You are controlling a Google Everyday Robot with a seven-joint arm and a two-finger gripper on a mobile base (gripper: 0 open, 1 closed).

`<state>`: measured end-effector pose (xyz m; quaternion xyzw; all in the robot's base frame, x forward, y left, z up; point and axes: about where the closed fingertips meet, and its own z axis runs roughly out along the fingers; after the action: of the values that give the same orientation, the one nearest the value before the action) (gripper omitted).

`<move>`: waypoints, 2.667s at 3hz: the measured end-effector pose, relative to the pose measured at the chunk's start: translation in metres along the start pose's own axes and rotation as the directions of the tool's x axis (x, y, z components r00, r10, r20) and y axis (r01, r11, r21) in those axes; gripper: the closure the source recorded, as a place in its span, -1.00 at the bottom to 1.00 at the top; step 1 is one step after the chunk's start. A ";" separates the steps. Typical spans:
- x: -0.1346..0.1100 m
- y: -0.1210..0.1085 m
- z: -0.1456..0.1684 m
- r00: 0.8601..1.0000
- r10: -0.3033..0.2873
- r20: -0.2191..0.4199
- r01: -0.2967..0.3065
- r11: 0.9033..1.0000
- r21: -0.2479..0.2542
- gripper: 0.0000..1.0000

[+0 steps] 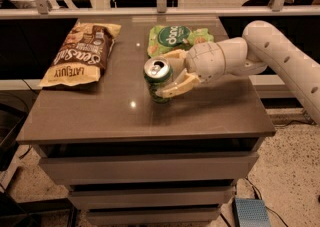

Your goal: Place green can upright

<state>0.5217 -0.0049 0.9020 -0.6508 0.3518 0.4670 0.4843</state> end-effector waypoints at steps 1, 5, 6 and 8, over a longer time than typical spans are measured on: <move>0.019 0.008 0.000 0.995 0.096 0.019 -0.095 0.994 -0.047 1.00; 0.021 0.004 -0.008 0.992 0.125 -0.029 -0.128 0.984 -0.124 1.00; 0.018 0.000 -0.008 0.993 0.115 -0.028 -0.118 0.986 -0.120 0.65; 0.028 0.001 -0.004 0.986 0.161 -0.036 -0.164 0.980 -0.111 -0.28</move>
Offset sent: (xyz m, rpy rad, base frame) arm -0.0029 -0.0204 -0.0395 -0.1314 0.1393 0.1194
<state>0.5310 -0.0094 0.8756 -0.6524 0.3831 0.5158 0.4019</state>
